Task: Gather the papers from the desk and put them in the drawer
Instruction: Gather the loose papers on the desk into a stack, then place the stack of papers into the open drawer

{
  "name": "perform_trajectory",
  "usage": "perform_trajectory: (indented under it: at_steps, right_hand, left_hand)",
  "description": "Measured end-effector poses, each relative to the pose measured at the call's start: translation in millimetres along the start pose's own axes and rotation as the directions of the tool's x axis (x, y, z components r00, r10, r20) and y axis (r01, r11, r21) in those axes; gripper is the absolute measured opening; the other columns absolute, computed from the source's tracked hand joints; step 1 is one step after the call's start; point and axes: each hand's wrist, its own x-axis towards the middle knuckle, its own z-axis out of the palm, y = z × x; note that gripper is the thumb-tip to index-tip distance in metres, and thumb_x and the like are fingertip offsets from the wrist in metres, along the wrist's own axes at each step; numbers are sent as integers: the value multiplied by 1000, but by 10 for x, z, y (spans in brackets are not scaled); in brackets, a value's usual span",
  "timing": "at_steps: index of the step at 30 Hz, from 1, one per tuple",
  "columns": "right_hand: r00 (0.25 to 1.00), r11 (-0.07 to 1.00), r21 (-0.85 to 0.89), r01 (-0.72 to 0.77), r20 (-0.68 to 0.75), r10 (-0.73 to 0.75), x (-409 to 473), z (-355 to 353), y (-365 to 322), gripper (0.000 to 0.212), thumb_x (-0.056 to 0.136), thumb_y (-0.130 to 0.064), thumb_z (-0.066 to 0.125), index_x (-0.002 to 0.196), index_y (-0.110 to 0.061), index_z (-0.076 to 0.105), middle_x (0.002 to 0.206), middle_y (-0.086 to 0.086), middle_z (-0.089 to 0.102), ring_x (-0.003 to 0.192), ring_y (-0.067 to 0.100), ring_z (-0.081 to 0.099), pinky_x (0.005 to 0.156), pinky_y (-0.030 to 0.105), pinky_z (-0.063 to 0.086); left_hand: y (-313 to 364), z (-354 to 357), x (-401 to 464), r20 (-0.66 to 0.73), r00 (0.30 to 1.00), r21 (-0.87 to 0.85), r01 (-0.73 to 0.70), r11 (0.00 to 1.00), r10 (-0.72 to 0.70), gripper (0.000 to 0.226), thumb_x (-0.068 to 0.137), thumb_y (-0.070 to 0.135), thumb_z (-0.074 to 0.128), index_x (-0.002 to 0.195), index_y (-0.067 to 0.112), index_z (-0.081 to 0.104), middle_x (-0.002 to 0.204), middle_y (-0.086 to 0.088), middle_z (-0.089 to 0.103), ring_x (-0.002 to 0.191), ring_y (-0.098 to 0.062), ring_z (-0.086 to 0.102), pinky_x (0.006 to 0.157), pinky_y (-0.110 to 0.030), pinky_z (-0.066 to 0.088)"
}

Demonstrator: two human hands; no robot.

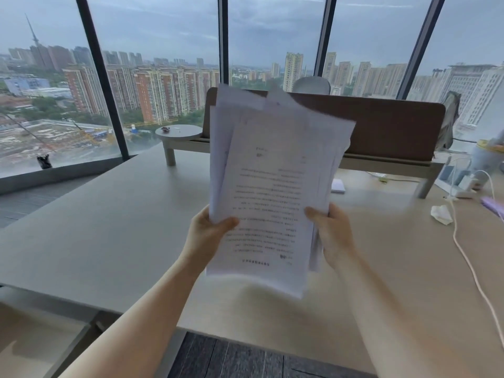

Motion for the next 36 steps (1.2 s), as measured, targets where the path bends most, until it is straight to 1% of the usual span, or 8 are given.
perform_trajectory:
  at_steps: [5, 10, 17, 21, 23, 26, 31, 36]
  right_hand:
    - [956, 949, -118, 294, 12, -295, -58, 162, -405, 24, 93, -5, 55, 113, -14, 64, 99, -4, 74, 84, 6, 73, 62, 18, 56]
    - [964, 948, -179, 263, 3, -267, -175, 179, -126, 44, 89, -26, 61, 133, -24, 54, 119, -5, 71, 109, 15, 68, 90, 39, 56]
    - [973, 973, -25, 229, 39, -228, -103, 332, -263, 33, 96, -6, 57, 126, -14, 50, 111, 0, 72, 95, 13, 73, 67, 22, 59]
    - [990, 990, -64, 122, 75, -117, -83, 317, -93, 31, 94, -2, 56, 123, -11, 56, 113, 6, 73, 102, 21, 72, 75, 29, 57]
    - [996, 995, -97, 35, 85, -27, -119, 347, 31, 27, 96, -5, 53, 122, -9, 60, 109, 8, 74, 99, 24, 72, 70, 29, 59]
    - [1000, 979, -206, -4, 22, 8, -139, 376, 179, 25, 101, -14, 50, 121, -8, 64, 109, 9, 73, 102, 29, 70, 83, 43, 59]
    - [994, 950, -292, 110, 21, -109, -249, 573, 36, 21, 98, -13, 51, 113, -15, 66, 105, 2, 73, 99, 23, 69, 80, 39, 57]
    - [968, 959, -190, 209, 181, -175, -596, 1277, -367, 37, 93, -9, 41, 121, -24, 62, 116, -5, 69, 107, 16, 64, 86, 35, 53]
  left_hand:
    - [307, 67, 174, -142, 983, 61, -111, 992, 119, 27, 72, 12, 81, 87, 24, 63, 81, 8, 68, 69, -5, 64, 61, -23, 54]
    - [150, 18, 124, -167, 984, -104, -77, 992, 59, 49, 68, 20, 84, 108, 27, 58, 101, -1, 69, 88, -15, 68, 68, -26, 57]
    - [177, 99, 211, -92, 995, -116, -54, 992, 43, 47, 73, 25, 82, 113, 17, 59, 101, -3, 71, 86, -15, 70, 66, -24, 57]
    - [13, 66, 192, 19, 998, -75, 62, 995, -61, 42, 78, 24, 78, 116, 13, 64, 105, -5, 74, 93, -22, 71, 72, -28, 60]
    - [-82, 84, 140, 23, 994, -36, 110, 993, -109, 36, 80, 20, 77, 114, 15, 66, 99, 0, 74, 90, -22, 70, 67, -24, 57]
    - [-168, 79, 64, -9, 987, -27, 162, 986, -163, 25, 80, 13, 76, 104, 13, 69, 92, 1, 73, 86, -24, 69, 62, -22, 54]
    - [93, -185, -15, -120, 992, -38, 41, 998, -46, 17, 76, 2, 77, 84, 15, 70, 77, 6, 73, 65, -10, 69, 54, -18, 54]
    - [697, -956, -129, -256, 963, 151, -48, 987, 86, 13, 81, 13, 73, 89, 21, 68, 82, 6, 71, 69, -14, 67, 65, -29, 57]
